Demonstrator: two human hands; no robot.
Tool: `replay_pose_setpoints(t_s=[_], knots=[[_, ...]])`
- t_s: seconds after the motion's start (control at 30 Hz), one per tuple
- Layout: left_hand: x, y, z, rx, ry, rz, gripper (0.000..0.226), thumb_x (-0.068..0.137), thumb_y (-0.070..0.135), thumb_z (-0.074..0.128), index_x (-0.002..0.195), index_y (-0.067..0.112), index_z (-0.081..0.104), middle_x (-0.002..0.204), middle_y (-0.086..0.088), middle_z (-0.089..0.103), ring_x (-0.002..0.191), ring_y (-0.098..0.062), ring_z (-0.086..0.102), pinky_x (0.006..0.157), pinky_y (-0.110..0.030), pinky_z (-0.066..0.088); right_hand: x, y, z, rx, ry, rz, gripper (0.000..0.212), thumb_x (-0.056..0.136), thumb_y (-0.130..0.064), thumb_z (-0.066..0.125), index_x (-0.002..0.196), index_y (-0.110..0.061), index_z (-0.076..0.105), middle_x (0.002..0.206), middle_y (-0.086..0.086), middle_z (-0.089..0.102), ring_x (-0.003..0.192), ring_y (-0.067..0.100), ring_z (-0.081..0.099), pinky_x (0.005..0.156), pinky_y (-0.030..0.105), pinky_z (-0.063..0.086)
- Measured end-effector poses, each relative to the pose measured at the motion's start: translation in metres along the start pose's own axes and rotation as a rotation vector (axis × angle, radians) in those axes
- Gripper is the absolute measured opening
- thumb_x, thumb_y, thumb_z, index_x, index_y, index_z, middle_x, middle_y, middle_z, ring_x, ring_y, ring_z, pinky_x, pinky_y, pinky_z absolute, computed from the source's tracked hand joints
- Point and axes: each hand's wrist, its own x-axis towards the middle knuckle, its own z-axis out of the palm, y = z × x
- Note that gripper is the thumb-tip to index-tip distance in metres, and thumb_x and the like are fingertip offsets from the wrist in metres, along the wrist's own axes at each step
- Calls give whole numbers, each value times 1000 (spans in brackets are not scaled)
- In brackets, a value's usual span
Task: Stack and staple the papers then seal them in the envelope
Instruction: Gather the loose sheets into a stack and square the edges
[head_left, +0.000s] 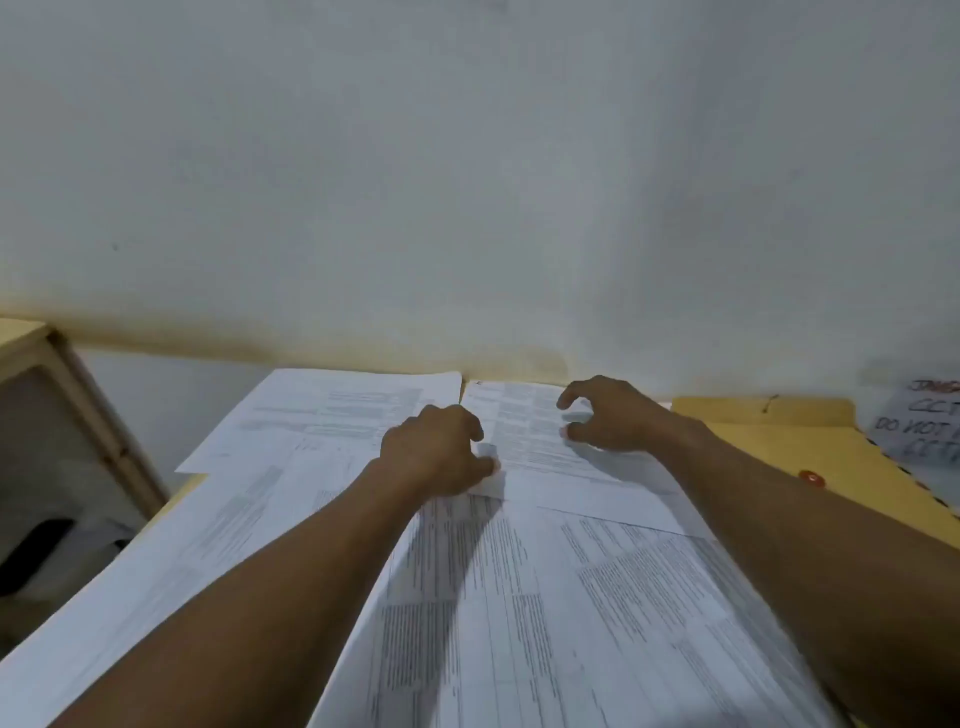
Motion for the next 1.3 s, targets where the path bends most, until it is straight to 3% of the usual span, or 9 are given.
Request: replay_pose_setpoints(t_s=[0.23,0.47,0.6,0.77,0.83,0.97,1.1,1.2,1.3], knots=[[19,-3,0,78,-86,-49,69,70,72,73,121,28,61,123,1,62,108,-23,60,84,-35,46,28,15,2,8,-51,16,37,72,-54,77,99,-33,62,123,-11,54,111,14,51,94,37,42],[29,-12,6,-29,-63,-46,79,60,78,75,122,33,57,130,2,55,109,-20,57,83,-36,47,36,14,-6,-120,-40,26,47,63,-65,79,94,-35,61,115,-12,52,111,16,38,89,38,23],[29,-14,10,-57,-50,-73,88,58,79,76,130,35,51,131,-1,46,113,-24,58,83,-36,47,35,12,-9,-23,-64,-13,38,69,-47,83,95,-30,61,117,-12,53,109,15,47,94,38,33],[30,-18,13,-74,-33,-80,88,57,78,77,129,35,50,130,0,47,107,-22,57,85,-39,50,32,8,-15,42,25,-121,23,77,-21,80,81,-26,58,98,-7,53,99,20,53,75,29,40],[31,-18,13,-110,-17,-76,82,59,74,79,126,36,51,129,0,50,102,-21,55,86,-40,52,31,4,-19,18,38,-138,24,80,-16,75,75,-29,56,96,-8,53,100,19,54,80,32,42],[30,-20,11,-240,77,-89,65,63,68,81,114,36,56,127,-1,55,106,-22,56,87,-40,53,28,-10,-29,-2,114,-107,21,88,-15,58,72,-28,59,84,-13,64,91,18,59,98,44,35],[25,-24,0,-379,309,-135,41,73,59,78,104,35,66,128,-4,59,125,-30,47,89,-35,40,21,-28,-52,235,251,-195,27,86,-6,58,70,-28,60,79,-4,67,72,12,55,81,37,45],[20,-26,-13,-760,382,-105,28,75,50,81,96,34,71,130,-1,64,119,-27,58,92,-38,49,9,-41,-76,438,364,-249,23,86,-2,61,76,-21,65,85,8,67,69,11,54,68,28,47],[9,-17,-28,-1090,393,-104,20,79,36,83,97,31,75,124,3,65,110,-21,63,72,-27,49,-10,-54,-98,611,420,-275,16,89,-3,64,82,-17,68,86,5,60,72,11,53,68,21,46]])
